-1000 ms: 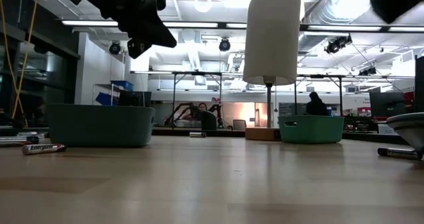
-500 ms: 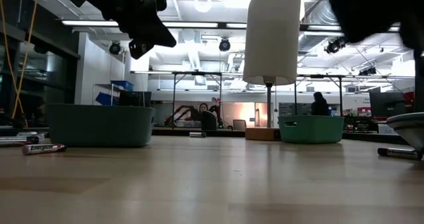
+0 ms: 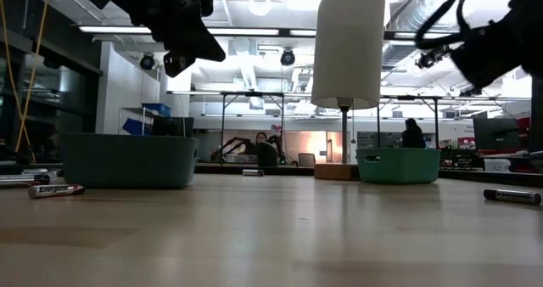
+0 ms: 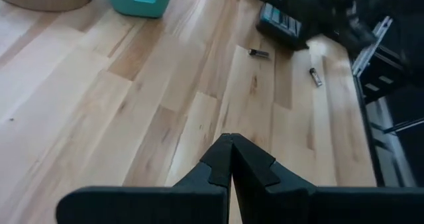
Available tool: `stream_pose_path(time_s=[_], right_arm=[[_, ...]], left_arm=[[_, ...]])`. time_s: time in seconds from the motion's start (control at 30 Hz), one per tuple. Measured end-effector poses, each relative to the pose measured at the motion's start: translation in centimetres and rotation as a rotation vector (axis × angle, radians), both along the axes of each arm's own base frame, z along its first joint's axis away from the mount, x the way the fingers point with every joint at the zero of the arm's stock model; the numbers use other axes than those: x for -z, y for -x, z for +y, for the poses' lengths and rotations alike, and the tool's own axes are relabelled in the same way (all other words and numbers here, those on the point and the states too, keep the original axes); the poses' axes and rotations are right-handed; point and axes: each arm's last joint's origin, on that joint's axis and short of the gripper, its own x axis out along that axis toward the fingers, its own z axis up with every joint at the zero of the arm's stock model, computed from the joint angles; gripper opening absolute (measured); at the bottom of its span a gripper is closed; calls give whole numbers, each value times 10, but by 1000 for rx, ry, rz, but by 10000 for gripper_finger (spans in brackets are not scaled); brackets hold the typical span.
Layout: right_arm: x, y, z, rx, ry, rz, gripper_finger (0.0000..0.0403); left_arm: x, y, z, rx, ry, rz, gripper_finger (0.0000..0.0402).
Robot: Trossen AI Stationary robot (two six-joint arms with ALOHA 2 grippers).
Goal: Sort batteries
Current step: Put the silver battery into the green bin
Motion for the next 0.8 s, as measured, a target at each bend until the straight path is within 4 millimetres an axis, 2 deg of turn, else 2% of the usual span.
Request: stream_pose_path(time_s=[0.17,0.3,0.37,0.6,0.8], right_arm=[[-17,17,-22,37,110,21,0],[-28,8,-31,94,115,-177,0],[-29,2,-34,100,113,-219,0],[-3,-16,-42,44,89,-121,11],[11,-27,-51,-15,87,-92,72]], left_arm=[[0,0,2,-6,-21,-2,0],[0,0,4,-15,-21,-1,0],[0,0,4,-16,-20,-1,0],[0,0,2,36,25,-5,0],[-1,0,2,36,26,-8,0]])
